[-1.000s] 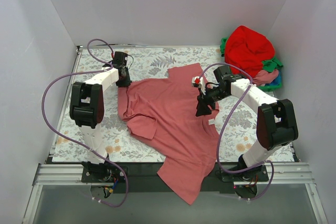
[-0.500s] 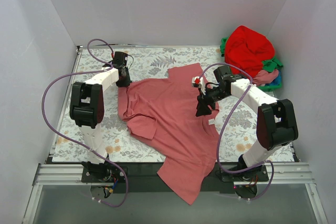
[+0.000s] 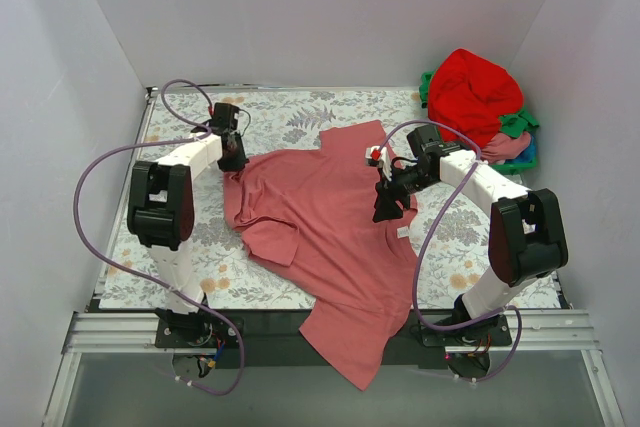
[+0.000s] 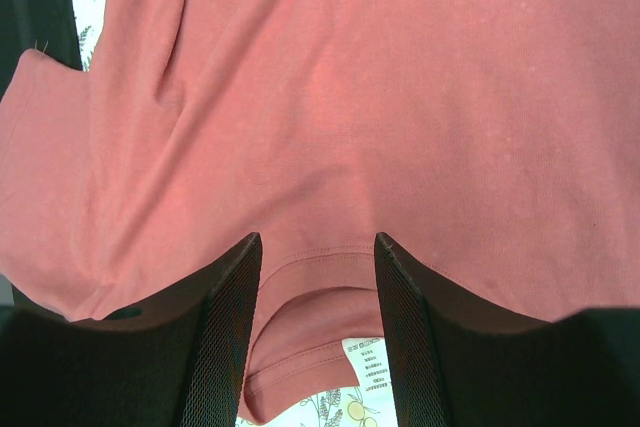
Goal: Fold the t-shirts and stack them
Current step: Flatten the tshirt out
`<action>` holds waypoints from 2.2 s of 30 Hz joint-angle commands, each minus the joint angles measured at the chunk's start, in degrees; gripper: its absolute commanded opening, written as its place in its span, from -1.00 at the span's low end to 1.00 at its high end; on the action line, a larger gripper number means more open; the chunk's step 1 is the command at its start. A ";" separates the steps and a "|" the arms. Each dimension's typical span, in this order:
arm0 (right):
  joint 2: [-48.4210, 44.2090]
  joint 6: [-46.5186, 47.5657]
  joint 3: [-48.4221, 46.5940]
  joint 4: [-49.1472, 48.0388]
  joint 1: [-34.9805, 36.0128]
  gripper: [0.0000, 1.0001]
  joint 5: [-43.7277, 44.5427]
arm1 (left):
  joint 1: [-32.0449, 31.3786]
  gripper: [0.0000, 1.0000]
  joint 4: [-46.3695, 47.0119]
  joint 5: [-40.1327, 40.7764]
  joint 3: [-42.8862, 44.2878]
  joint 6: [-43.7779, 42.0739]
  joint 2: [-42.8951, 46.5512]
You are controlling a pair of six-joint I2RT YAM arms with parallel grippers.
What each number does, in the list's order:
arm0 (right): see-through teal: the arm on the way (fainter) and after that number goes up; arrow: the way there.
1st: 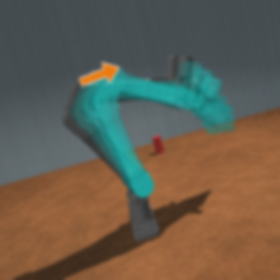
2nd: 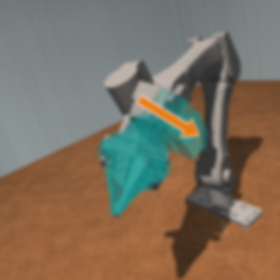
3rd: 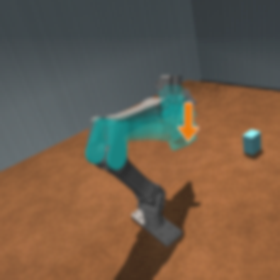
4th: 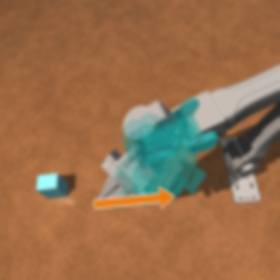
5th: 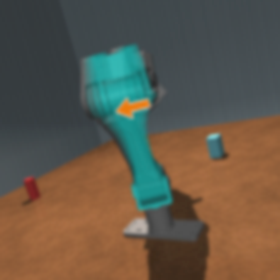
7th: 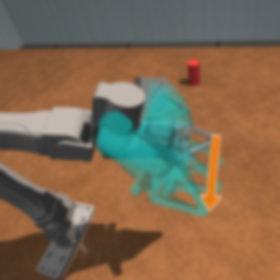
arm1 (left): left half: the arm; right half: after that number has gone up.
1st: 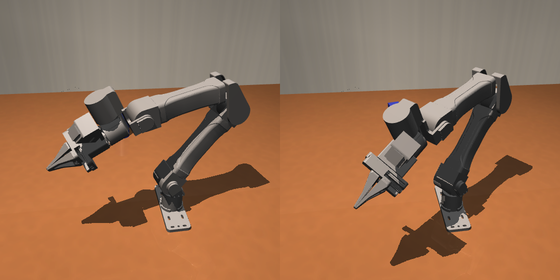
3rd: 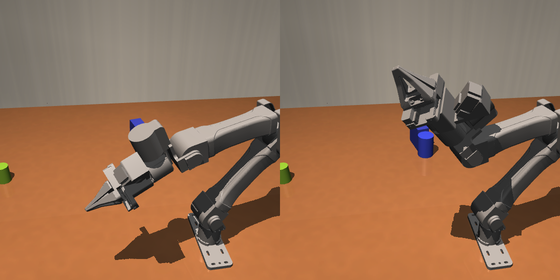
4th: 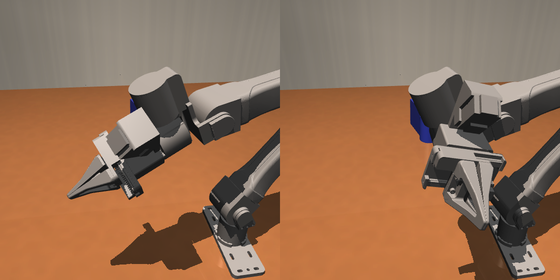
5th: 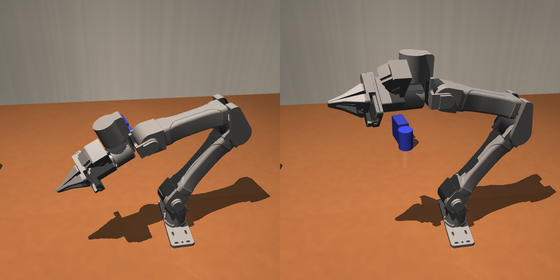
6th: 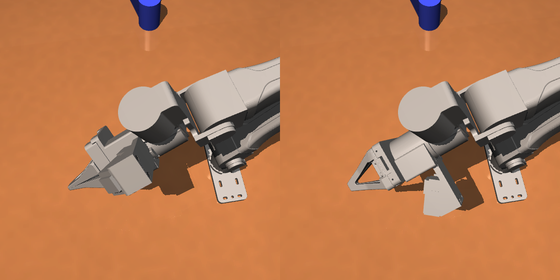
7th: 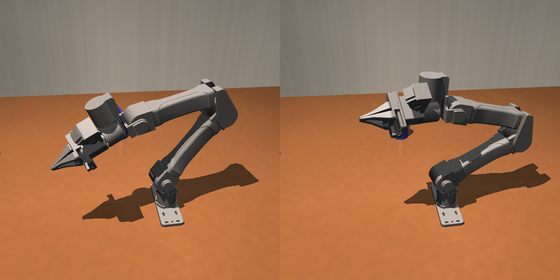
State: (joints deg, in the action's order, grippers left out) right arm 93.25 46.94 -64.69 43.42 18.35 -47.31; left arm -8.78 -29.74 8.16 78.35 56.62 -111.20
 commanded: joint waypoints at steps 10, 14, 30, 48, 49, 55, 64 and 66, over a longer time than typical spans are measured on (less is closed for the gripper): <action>-0.35 1.14 0.70 -0.09 -0.16 0.12 -0.85 | 5.61 -1.00 3.28 -9.82 -3.29 3.15 9.24; -0.35 1.14 0.79 -0.18 -0.24 0.12 -0.59 | 6.05 -1.00 3.72 -10.62 -3.99 3.23 9.86; 1.84 -0.09 -1.66 -0.79 -0.15 0.12 2.57 | 6.75 -1.00 7.41 -10.19 -10.84 3.41 16.97; 23.98 -23.46 -39.25 -5.27 -0.59 0.21 19.35 | 6.75 -1.00 14.09 -10.19 -24.91 3.76 29.72; 25.39 -24.60 -41.20 -5.27 -0.68 0.20 20.84 | 6.75 -1.00 14.44 -10.10 -25.17 3.59 30.07; 36.28 -31.20 -52.10 -6.41 -1.30 0.21 32.26 | 6.75 -1.00 15.67 -9.22 -27.11 3.15 31.57; 44.81 -30.94 -58.09 -7.29 -4.89 0.18 34.39 | 6.75 -1.00 15.85 -9.39 -26.93 3.14 31.04; 45.61 -31.29 -59.41 -7.73 -5.60 0.17 34.13 | 6.75 -1.00 15.94 -9.57 -26.84 3.06 30.78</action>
State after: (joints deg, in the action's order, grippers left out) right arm 138.17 16.75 -120.33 37.23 14.20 -14.13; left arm -2.31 -14.79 -1.98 51.86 60.40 -82.50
